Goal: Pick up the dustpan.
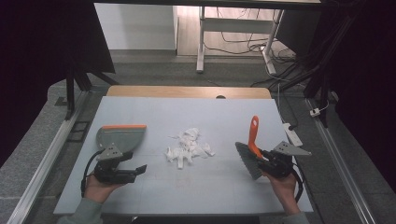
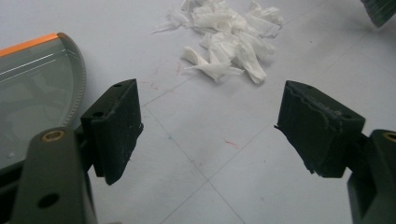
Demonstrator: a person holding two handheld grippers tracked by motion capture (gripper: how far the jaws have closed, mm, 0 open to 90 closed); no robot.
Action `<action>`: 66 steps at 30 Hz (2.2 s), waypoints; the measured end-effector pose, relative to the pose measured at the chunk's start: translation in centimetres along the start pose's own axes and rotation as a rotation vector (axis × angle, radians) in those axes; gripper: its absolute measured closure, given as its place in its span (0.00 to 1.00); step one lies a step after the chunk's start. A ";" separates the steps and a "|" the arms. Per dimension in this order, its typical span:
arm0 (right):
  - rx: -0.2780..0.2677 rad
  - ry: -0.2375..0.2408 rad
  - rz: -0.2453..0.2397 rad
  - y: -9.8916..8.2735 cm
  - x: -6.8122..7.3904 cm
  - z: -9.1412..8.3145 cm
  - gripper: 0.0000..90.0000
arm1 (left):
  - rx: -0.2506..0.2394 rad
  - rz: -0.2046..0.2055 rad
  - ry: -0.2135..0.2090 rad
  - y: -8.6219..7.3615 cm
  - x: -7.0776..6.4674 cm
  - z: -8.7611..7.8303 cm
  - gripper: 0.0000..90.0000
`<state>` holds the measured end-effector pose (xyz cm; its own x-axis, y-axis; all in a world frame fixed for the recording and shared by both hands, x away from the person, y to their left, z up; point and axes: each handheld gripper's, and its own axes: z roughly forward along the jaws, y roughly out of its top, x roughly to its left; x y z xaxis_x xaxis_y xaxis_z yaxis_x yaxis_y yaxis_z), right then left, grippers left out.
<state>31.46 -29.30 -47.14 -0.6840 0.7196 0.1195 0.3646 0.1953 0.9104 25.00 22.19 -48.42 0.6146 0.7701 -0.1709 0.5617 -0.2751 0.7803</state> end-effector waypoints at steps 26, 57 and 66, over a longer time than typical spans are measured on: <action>-0.024 0.006 0.017 0.4 -0.7 0.0 0.78 | 0.101 -0.162 0.140 4.3 0.6 -1.6 0.23; 0.019 -0.010 -0.009 0.0 -0.3 0.8 0.78 | 0.228 -0.398 0.285 -0.3 6.5 -0.4 0.21; 0.020 -0.003 -0.010 0.1 -0.2 0.8 0.78 | 0.249 -0.430 0.280 -1.1 7.2 0.5 0.22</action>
<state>32.12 -28.91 -47.42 -0.6856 0.7197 0.1093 0.3702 0.2153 0.9037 29.10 27.70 -50.82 0.1506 0.9567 -0.2490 0.8632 -0.0045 0.5049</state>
